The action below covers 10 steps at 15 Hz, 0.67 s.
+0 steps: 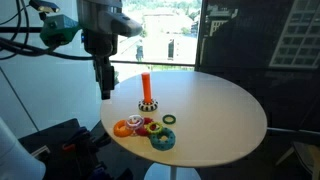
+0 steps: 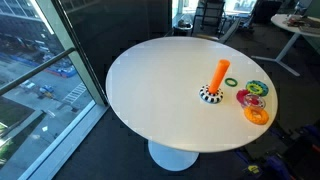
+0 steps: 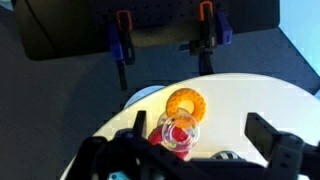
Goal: Pick up the clear ring and put it on the ring holder
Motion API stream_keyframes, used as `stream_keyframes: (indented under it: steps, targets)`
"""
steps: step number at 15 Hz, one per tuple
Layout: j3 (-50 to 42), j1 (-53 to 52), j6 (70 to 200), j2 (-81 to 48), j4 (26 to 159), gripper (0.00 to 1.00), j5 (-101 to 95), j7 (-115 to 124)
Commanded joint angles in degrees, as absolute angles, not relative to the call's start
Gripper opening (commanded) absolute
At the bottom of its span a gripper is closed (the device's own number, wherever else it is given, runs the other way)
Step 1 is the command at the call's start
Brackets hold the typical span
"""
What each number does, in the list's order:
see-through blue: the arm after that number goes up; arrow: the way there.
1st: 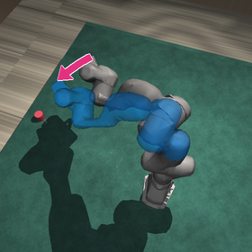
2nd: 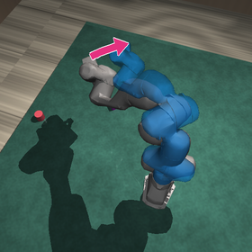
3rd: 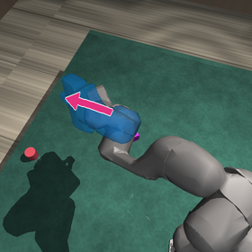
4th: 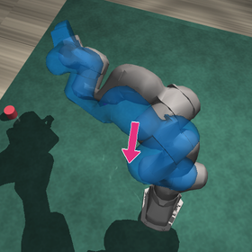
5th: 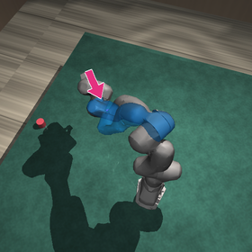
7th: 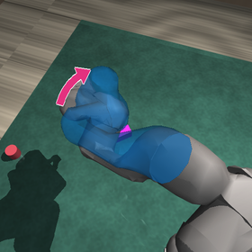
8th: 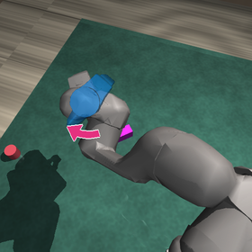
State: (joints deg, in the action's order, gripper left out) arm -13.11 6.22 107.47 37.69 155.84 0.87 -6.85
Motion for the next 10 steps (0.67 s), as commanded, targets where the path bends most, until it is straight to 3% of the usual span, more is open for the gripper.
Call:
stream_keyframes:
  steps: [1,10]
  targets:
    - [-12.16,7.22,107.28,37.55,155.71,1.00,1.43,-7.38]
    - [-10.49,7.04,109.11,36.97,153.85,1.00,2.01,-4.33]
